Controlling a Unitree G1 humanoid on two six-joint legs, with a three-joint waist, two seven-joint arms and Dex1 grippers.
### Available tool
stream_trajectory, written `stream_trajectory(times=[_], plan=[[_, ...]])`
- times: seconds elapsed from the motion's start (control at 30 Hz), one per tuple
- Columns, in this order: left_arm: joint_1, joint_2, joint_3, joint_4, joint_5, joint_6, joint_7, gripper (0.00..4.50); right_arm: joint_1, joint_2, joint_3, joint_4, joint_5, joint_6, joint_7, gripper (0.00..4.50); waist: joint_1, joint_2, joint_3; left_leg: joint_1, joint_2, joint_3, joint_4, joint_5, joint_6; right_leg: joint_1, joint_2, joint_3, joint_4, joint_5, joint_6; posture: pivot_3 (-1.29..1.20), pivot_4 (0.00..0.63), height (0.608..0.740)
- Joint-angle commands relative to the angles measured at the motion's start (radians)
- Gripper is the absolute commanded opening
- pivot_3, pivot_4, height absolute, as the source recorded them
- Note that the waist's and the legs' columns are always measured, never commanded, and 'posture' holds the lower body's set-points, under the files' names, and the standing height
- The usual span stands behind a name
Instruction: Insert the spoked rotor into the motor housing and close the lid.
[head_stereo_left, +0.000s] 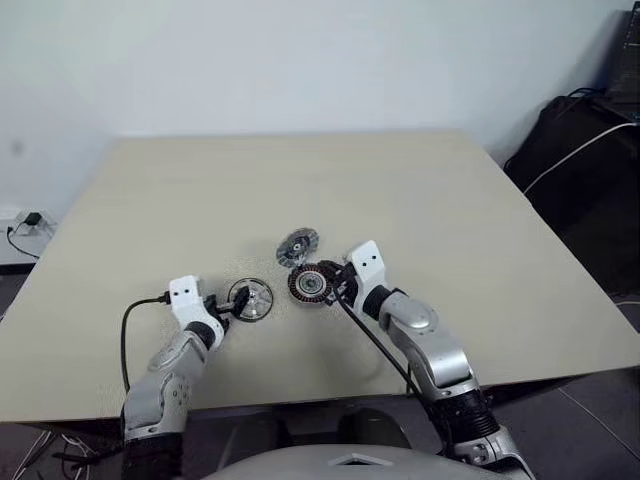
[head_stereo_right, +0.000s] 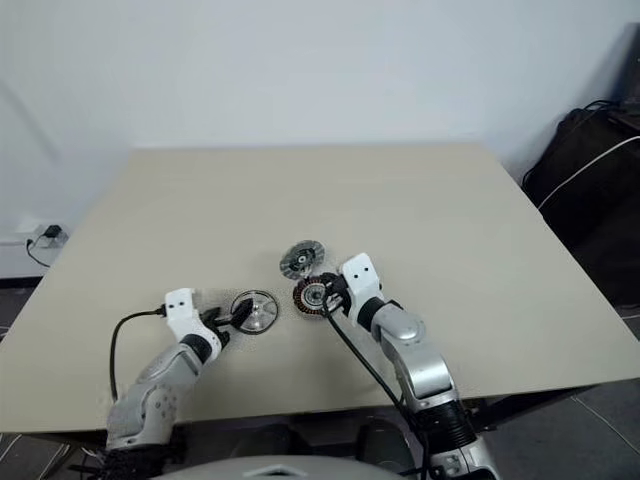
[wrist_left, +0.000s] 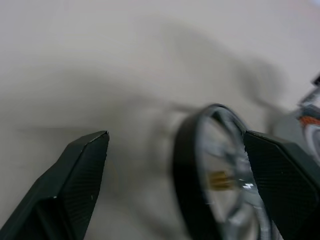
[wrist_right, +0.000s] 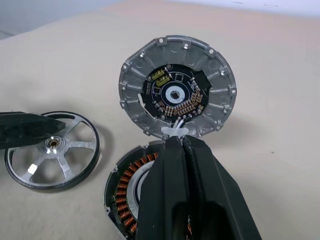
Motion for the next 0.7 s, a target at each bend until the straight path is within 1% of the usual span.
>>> stream_trajectory(times=[0.03, 0.17, 0.3, 0.47, 0.67, 0.7], plan=[[-0.009, -0.003, -0.006, -0.042, -0.062, 0.072, -0.025, 4.50, 0.003, -0.005, -0.019, -0.063, 0.009, -0.004, -0.014, 0.12, 0.001, 0.000, 0.000, 0.000, 0.000, 0.000, 0.000, 0.000, 0.000, 0.000, 0.000, 0.000, 0.000, 0.000, 0.000, 0.00, 0.000, 0.740], [0.009, 0.004, 0.001, -0.059, -0.082, 0.103, -0.028, 4.50, 0.022, -0.010, -0.027, -0.078, 0.014, 0.001, -0.026, 0.12, 0.001, 0.000, 0.000, 0.000, 0.000, 0.000, 0.000, 0.000, -0.001, 0.000, 0.000, 0.001, 0.000, -0.001, -0.002, 0.00, 0.000, 0.740], [0.034, -0.003, 0.040, -0.074, -0.123, 0.124, -0.020, 4.50, 0.033, -0.013, -0.030, -0.083, 0.015, 0.004, -0.030, 0.12, 0.000, 0.000, 0.000, 0.000, 0.000, 0.000, 0.000, 0.000, -0.001, 0.000, 0.000, 0.001, 0.000, -0.001, -0.002, 0.00, 0.000, 0.740], [0.059, -0.037, 0.107, -0.102, -0.225, 0.177, 0.000, 4.50, 0.033, -0.014, -0.028, -0.080, 0.012, 0.006, -0.030, 0.12, 0.000, 0.000, 0.000, 0.000, 0.000, 0.000, 0.000, 0.000, -0.001, -0.001, 0.000, 0.001, 0.000, -0.001, -0.002, 0.00, 0.000, 0.740], [0.073, -0.104, 0.171, -0.098, -0.369, 0.252, 0.048, 4.50, 0.028, -0.015, -0.017, -0.069, 0.008, 0.008, -0.025, 0.12, 0.001, 0.000, 0.000, 0.000, 0.000, 0.000, 0.000, 0.000, -0.001, 0.000, 0.000, 0.001, 0.000, -0.001, -0.002, 0.00, 0.000, 0.740], [0.074, -0.111, 0.175, -0.095, -0.384, 0.261, 0.057, 4.12, 0.026, -0.014, -0.017, -0.067, 0.008, 0.008, -0.025, 0.09, 0.001, 0.000, 0.000, 0.000, 0.000, 0.000, 0.000, 0.000, 0.000, 0.000, 0.000, 0.001, 0.000, -0.001, -0.002, 0.00, 0.000, 0.740]])
